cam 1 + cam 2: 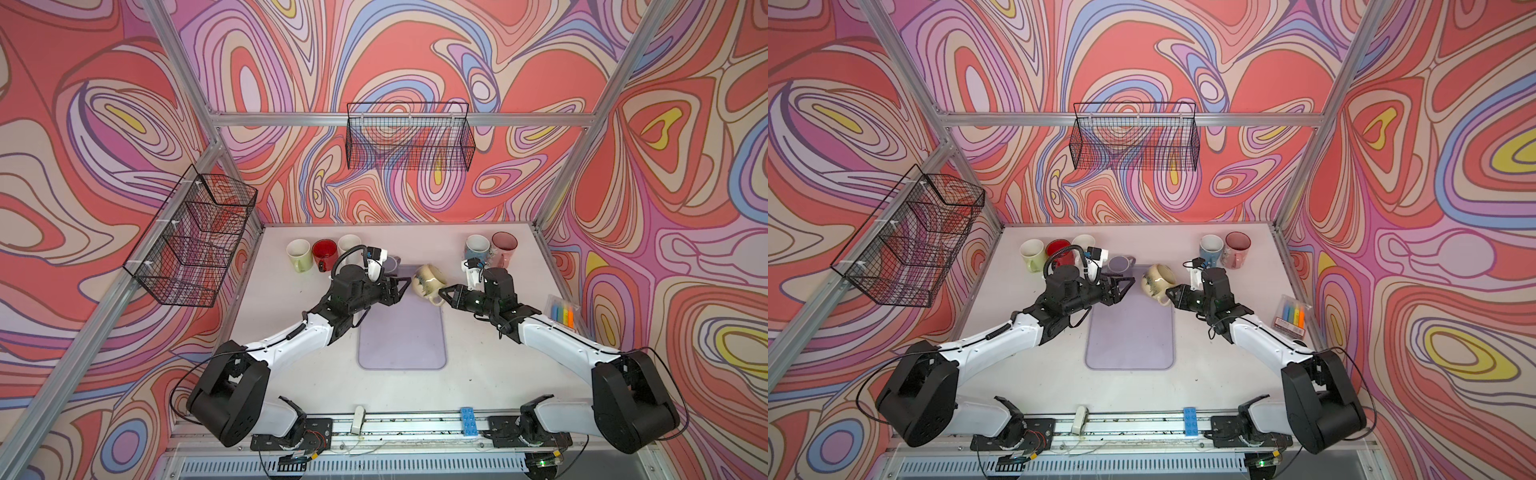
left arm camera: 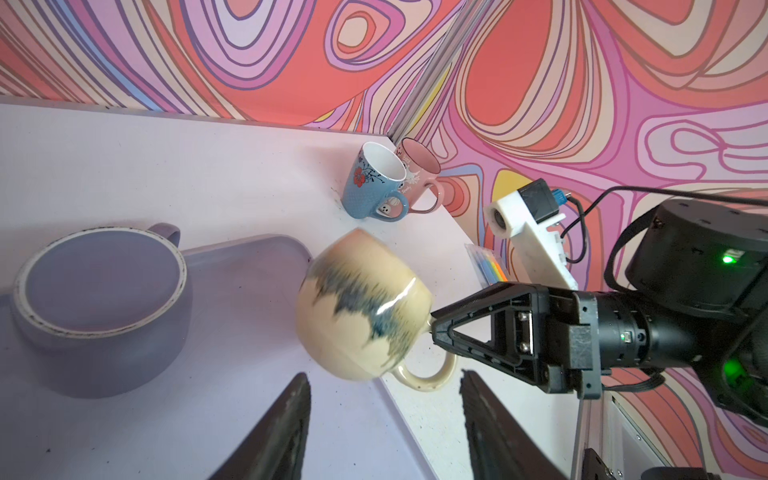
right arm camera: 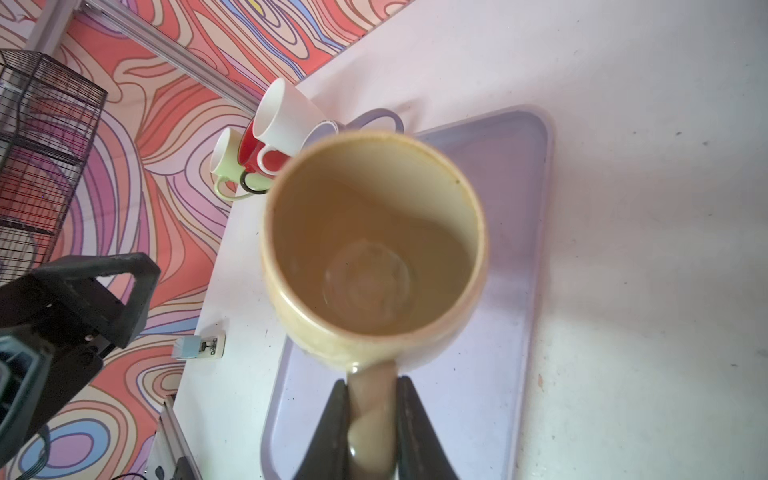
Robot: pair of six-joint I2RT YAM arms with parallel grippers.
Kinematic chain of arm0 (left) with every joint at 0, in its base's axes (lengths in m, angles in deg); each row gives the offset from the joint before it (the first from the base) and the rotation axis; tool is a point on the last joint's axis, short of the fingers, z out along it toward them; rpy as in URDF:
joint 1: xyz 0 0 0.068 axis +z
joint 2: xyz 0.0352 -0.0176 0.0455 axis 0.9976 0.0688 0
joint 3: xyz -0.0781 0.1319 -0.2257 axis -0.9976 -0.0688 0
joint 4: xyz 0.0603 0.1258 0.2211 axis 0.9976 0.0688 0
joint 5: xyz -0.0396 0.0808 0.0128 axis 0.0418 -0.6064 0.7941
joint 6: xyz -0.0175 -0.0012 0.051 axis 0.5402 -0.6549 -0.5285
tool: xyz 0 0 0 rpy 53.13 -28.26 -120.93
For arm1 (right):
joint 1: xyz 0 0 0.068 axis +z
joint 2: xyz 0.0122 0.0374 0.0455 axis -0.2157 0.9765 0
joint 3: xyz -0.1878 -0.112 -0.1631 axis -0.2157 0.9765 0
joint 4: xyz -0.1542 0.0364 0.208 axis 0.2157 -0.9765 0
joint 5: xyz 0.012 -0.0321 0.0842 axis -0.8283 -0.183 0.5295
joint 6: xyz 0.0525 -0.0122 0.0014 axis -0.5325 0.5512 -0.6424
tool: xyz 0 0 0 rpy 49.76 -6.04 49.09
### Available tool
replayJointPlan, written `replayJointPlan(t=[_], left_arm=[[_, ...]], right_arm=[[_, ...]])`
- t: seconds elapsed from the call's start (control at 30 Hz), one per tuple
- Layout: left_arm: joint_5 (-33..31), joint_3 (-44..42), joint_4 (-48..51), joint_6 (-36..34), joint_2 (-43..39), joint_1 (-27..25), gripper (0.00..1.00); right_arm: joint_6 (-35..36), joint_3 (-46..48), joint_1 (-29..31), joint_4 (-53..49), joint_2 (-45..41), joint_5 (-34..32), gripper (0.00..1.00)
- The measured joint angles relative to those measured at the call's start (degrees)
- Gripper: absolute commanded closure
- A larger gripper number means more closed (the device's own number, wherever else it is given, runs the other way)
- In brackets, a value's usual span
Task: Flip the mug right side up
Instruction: 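Carry the upright cream mug with the right gripper toward the blue mug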
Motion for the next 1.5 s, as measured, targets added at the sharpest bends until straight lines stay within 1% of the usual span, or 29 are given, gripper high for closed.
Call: replayJointPlan(t=[0.3,0.5,0.63,0.83,0.93,1.07,1.27,1.37,1.5], left_arm=[[-0.4,-1.0,0.9,-0.4,-1.1,0.6,0.41],[-0.4,-1.0,0.9,-0.6,-1.3,0.9,0.42],[-0.4,-1.0,0.9,-0.9,-1.3,0.9,0.42],[-0.5,-1.0,2.4,-1.4,-1.6,0.9,0.43],[-0.5,-1.0,2.7,-1.6,-1.8,0.9,0.43],[-0.8,-1.0,4.1,-2.3,-2.7,0.9,0.43],[-1.6,-1.0,6.5,-3.5,-4.7,0.9,0.43],[-1.9,-1.0,7.4,-4.1,-5.4,0.9,0.43],[-2.3,-1.0,8.7,-4.7,-5.8,0.9,0.44]], right_arm=[[5.5,-3.6,4.7,-5.3,1.9,-3.5,1.00],[8.9,-6.7,7.5,-8.4,4.6,-7.6,1.00],[10.9,-8.9,8.2,-10.9,4.9,-9.9,1.00],[14.8,-14.8,8.2,-13.3,4.9,-15.4,1.00],[17.0,-16.7,8.2,-12.6,4.9,-18.9,1.00],[20.5,-17.0,8.2,-10.1,5.4,-25.0,1.00],[25.6,-17.0,7.8,-5.1,10.2,-33.2,1.00],[27.2,-17.0,6.6,-2.0,13.4,-35.2,1.00],[28.1,-17.0,3.8,2.6,16.7,-35.8,1.00]])
